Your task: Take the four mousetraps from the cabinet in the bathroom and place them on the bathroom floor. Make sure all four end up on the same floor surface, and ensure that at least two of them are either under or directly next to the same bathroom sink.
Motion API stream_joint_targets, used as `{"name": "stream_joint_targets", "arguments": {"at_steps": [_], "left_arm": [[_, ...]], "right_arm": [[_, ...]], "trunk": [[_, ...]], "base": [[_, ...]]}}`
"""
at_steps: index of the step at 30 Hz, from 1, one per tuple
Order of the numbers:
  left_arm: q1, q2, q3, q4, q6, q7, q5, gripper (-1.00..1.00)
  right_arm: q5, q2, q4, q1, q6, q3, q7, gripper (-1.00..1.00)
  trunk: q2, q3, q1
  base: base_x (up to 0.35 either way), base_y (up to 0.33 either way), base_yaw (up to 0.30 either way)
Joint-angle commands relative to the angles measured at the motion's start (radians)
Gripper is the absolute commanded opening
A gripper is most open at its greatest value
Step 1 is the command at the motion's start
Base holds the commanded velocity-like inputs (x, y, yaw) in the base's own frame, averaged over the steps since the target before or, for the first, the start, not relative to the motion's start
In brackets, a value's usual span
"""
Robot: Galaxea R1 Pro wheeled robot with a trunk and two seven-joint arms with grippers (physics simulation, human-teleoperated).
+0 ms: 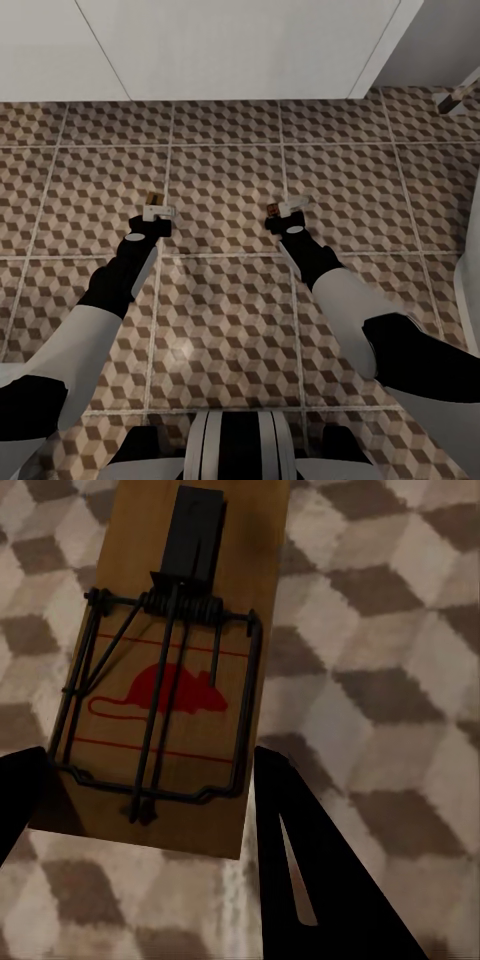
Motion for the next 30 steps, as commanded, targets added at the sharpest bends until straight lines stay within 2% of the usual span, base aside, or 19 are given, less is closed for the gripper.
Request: {"name": "stream_joint_targets", "arguments": {"at_steps": [1, 5, 30], "left_arm": [[-0.001, 0.001, -0.005, -0.002, 0.006, 0.010, 0.003, -1.00], [-0.001, 0.000, -0.005, 0.000, 0.006, 0.010, 0.003, -1.00], [-0.001, 0.000, -0.005, 0.005, 0.006, 0.010, 0.004, -1.00]], "right_arm": [[0.008, 0.000, 0.001, 0.000, 0.009, 0.004, -0.005, -1.00], [0.008, 0.000, 0.011, 0.000, 0.009, 0.004, -0.005, -1.00], [0.008, 0.000, 0.015, 0.000, 0.009, 0.004, -0.005, -1.00]], "trunk": [[0.000, -0.004, 0.000], [-0.001, -0.020, 0.002], [-0.006, -0.020, 0.010]], "base": [[0.000, 0.000, 0.000], [0.000, 0.000, 0.000], [0.000, 0.000, 0.000]]}}
